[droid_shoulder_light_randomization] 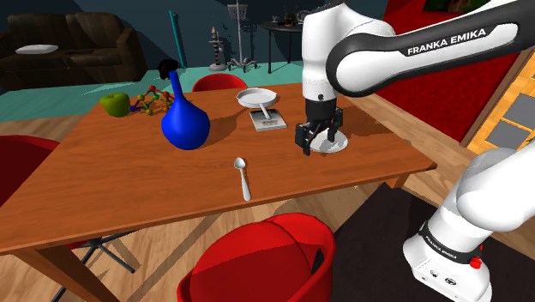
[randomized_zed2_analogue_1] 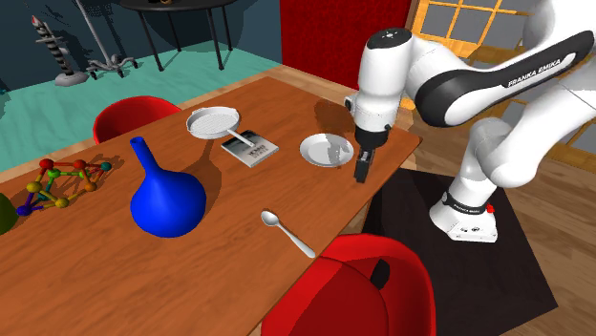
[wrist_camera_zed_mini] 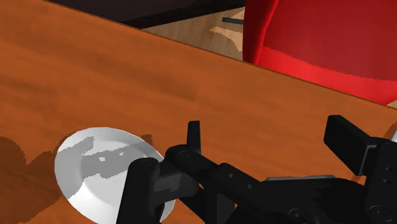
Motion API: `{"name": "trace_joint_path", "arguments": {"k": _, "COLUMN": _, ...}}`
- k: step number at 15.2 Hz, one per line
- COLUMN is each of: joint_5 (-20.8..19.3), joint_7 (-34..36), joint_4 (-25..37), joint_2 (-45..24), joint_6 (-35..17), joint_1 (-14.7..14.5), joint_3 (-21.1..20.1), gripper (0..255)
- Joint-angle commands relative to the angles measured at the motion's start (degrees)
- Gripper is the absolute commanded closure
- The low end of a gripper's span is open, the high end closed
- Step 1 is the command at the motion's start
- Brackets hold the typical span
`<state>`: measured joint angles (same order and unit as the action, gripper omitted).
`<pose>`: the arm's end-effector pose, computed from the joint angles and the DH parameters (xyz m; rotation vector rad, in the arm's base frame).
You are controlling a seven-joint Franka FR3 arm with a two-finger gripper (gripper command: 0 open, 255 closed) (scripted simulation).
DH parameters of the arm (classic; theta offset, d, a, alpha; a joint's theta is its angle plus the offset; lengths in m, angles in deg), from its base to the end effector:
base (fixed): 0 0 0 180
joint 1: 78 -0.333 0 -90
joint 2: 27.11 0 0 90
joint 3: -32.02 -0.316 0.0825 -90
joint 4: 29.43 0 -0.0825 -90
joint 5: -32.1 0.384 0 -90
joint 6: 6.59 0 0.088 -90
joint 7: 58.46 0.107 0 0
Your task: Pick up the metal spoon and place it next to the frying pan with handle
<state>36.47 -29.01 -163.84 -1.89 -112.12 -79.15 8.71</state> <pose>0.3725 0.1872 0.4772 3.0041 -0.2321 -0.0628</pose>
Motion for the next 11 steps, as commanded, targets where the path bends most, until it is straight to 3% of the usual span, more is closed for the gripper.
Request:
{"name": "trace_joint_path", "arguments": {"k": 1, "joint_5": -0.7, "joint_7": 4.53, "joint_4": 1.42, "joint_2": -3.45, "joint_6": -2.56, "joint_1": 0.43, "joint_3": -2.54, "gripper": 0}}
{"name": "trace_joint_path", "arguments": {"k": 6, "joint_5": -5.8, "joint_7": 16.7, "joint_4": 7.55, "joint_2": -14.47, "joint_6": -7.5, "joint_1": 1.86, "joint_3": -8.53, "gripper": 0}}
{"name": "trace_joint_path", "arguments": {"k": 11, "joint_5": -15.09, "joint_7": 30.15, "joint_4": 16.17, "joint_2": -27.47, "joint_6": -9.6, "joint_1": 1.5, "joint_3": -12.2, "gripper": 0}}
